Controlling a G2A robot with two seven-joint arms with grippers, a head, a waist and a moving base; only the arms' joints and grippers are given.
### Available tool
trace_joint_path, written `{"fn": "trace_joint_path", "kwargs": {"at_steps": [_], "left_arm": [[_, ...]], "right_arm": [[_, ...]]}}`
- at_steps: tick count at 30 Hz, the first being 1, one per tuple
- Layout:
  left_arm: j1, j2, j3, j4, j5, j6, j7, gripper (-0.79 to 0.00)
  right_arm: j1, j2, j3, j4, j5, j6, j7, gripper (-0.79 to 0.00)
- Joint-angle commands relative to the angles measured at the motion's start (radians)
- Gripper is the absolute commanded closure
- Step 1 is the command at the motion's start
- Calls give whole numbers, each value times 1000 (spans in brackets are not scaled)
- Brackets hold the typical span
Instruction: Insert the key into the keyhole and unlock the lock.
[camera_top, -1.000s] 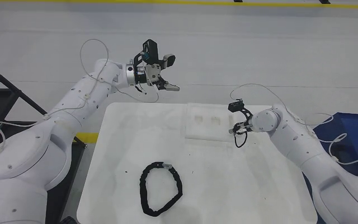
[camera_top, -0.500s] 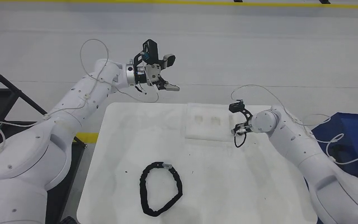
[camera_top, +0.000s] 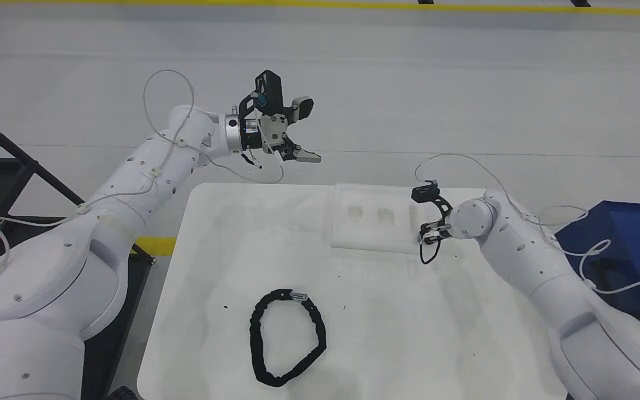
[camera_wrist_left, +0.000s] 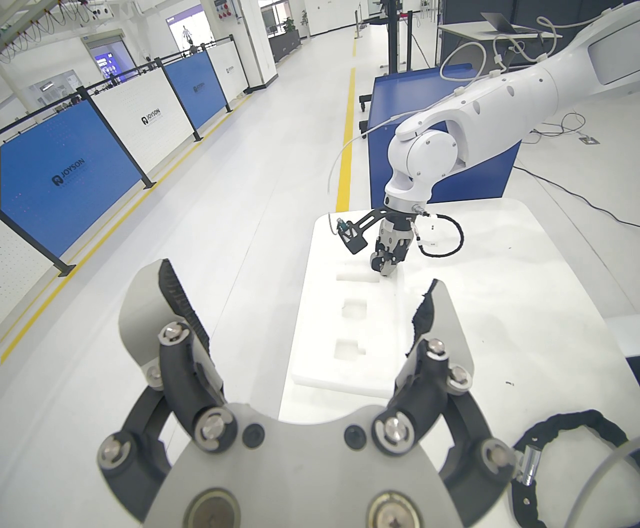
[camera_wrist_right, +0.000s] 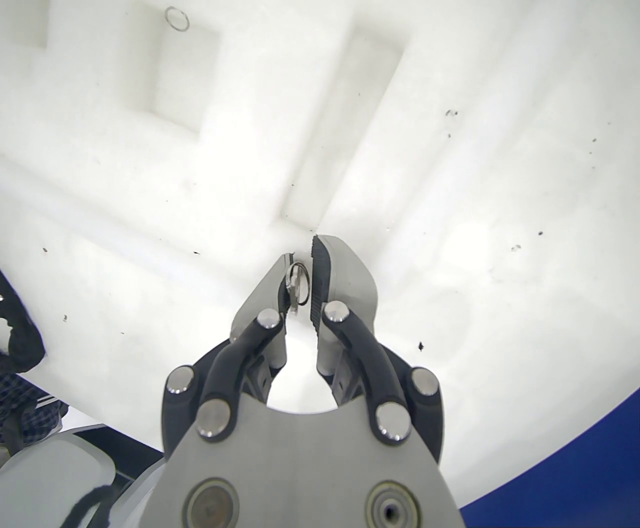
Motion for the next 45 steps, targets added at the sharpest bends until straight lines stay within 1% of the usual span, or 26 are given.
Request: {"fn": "trace_joint_path", "kwargs": {"at_steps": [1,9,15,20,23,29,33,35,38,45], "left_arm": [[0,0,0,0,0,0,0,-785],[0,0,0,0,0,0,0,-785],[0,0,0,0,0,0,0,-785],[0,0,0,0,0,0,0,-785],[0,0,0,0,0,0,0,-785],[0,0,0,0,0,0,0,-785],[0,0,0,0,0,0,0,-785],[0,0,0,0,0,0,0,-785],[0,0,0,0,0,0,0,-785],[0,0,0,0,0,0,0,-785]], "right_arm": [[0,-2,1,2,-5,1,1,0],[5,-7,10,-13,-31,2,6,0],[10,2,31,-44,-61,18,14,0],[1,21,64,-97,-87,33,12,0],[-13,37,93,-152,-95,44,9,0],[-73,78,177,-294,-68,-3,-5,0],[-136,105,253,-391,16,-64,-24,0],[-179,115,299,-423,129,-142,-31,0],[-224,127,346,-430,248,-215,-16,0],[-279,136,396,-459,436,-313,25,0]]}}
